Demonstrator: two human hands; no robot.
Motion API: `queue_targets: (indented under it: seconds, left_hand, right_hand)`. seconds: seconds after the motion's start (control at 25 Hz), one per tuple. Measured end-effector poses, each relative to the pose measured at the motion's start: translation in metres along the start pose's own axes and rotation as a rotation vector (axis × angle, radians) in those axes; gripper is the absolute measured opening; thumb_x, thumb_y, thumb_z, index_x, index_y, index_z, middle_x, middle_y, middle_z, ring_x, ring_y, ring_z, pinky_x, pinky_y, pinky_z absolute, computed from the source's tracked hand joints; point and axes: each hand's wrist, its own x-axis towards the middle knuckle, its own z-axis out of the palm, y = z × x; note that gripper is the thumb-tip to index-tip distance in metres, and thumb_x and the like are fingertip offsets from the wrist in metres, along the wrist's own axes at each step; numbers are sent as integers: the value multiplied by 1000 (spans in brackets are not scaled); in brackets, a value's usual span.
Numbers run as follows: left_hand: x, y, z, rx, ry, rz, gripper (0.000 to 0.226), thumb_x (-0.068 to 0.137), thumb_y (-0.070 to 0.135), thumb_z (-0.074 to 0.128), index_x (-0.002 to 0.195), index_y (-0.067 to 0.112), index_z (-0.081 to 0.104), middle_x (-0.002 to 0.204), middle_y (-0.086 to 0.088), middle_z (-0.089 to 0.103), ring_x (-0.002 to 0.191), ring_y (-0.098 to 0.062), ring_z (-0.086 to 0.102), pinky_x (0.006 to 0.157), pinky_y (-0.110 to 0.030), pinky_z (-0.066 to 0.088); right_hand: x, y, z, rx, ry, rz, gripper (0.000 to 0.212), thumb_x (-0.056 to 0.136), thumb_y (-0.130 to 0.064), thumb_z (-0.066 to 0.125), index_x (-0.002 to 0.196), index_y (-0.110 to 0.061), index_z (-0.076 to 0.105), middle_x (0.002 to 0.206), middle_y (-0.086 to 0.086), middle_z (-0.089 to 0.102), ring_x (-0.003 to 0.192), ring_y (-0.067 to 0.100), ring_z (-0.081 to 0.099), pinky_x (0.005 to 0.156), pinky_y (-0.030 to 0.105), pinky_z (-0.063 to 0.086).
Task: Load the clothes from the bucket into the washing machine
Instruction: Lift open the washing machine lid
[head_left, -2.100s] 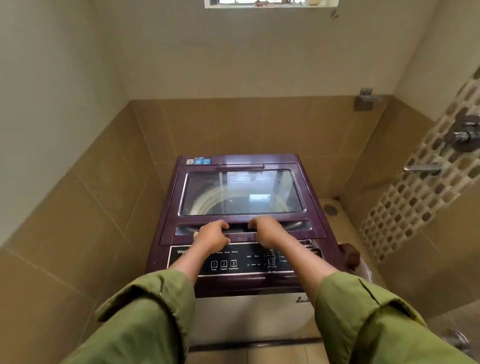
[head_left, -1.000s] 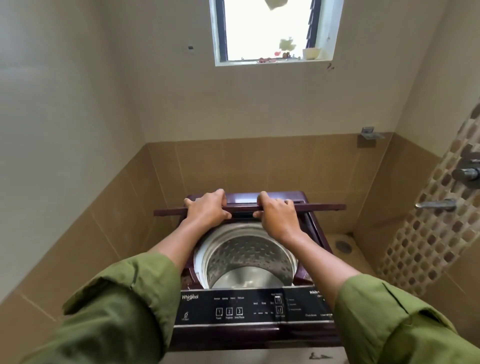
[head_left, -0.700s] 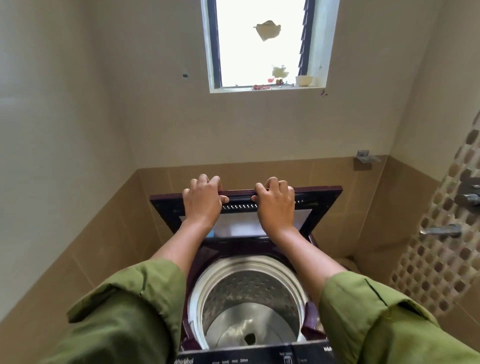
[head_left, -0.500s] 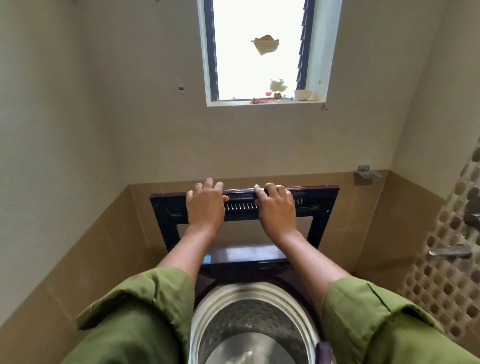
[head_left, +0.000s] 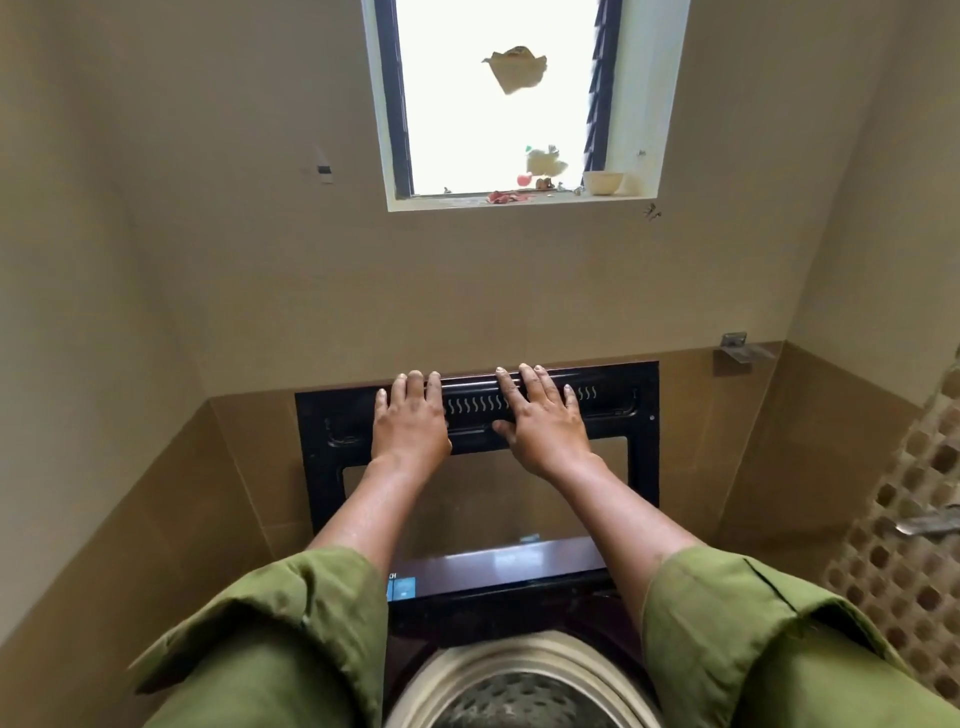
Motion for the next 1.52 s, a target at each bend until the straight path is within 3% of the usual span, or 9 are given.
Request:
queue_targets:
  seconds: [0.24, 0.44, 0.6, 0.76, 0.88, 1.0, 1.24, 1.4, 1.52]
  left_hand:
    - [17, -4, 14, 69, -102, 9, 92, 88, 35, 58, 155, 10, -1, 159, -12, 8, 150, -29, 5, 122, -47, 9]
    - [2, 2, 22, 65, -127, -17, 99, 88, 37, 54, 153, 11, -17, 162, -14, -9, 150, -32, -12, 121, -52, 1]
    - [-14, 16, 21, -71, -101, -81, 94, 90, 33, 51, 153, 14, -16, 162, -13, -19, 149, -34, -16, 121, -54, 6]
    - [-36, 37, 16, -176, -114, -90, 80, 94, 37, 47, 156, 19, -1, 163, -11, -11, 151, -33, -6, 120, -52, 5]
    - [-61, 54, 21, -368, -53, -77, 61, 101, 42, 34, 155, 21, 15, 164, -9, 4, 152, -27, -2, 121, -48, 0]
    - [-93, 75, 25, -433, -77, -72, 58, 102, 46, 29, 154, 20, 22, 163, -9, 12, 152, -24, 1, 122, -44, 0]
    - [-161, 149, 30, -565, -100, -81, 56, 102, 47, 28, 146, 15, 39, 157, -9, 30, 150, -24, 13, 121, -44, 5]
    - [-211, 212, 38, -617, -143, -44, 48, 102, 45, 30, 127, 14, 56, 141, -9, 50, 142, -28, 31, 117, -45, 20]
    - [-244, 258, 47, -656, -228, 12, 45, 102, 42, 34, 110, 10, 63, 119, -15, 60, 120, -33, 51, 103, -44, 37]
  right_hand:
    - [18, -1, 16, -13, -16, 23, 73, 98, -48, 39, 153, -32, -6, 163, 1, -9, 149, 18, -14, 119, 47, -4]
    - [8, -1, 21, -7, -13, 27, 77, 97, -50, 40, 151, -32, -12, 161, 1, -17, 148, 19, -19, 120, 47, -4]
    - [-9, -3, 10, 34, -62, 28, 76, 97, -50, 39, 152, -30, -9, 161, 1, -18, 149, 21, -16, 121, 45, 2]
    - [-40, 7, 4, 76, -170, -8, 66, 99, -50, 34, 154, -28, 3, 163, 2, -9, 150, 20, -1, 121, 45, 6]
    - [-83, 26, 9, 124, -146, -9, 60, 101, -47, 33, 153, -26, 14, 163, 0, 4, 150, 17, 5, 121, 42, 8]
    - [-128, 53, 7, 115, -113, -35, 52, 101, -44, 34, 149, -22, 31, 160, 0, 23, 148, 16, 15, 120, 39, 12]
    - [-212, 118, -7, 114, -97, -21, 37, 101, -38, 37, 110, -14, 63, 122, 9, 64, 135, 23, 43, 100, 38, 38]
    - [-272, 163, -23, 104, -95, 20, 40, 101, -41, 36, 103, -14, 65, 109, 12, 66, 107, 35, 61, 84, 40, 46]
    - [-312, 198, -31, 107, -146, 51, 39, 100, -42, 36, 99, -15, 64, 107, 14, 68, 101, 35, 62, 78, 38, 46]
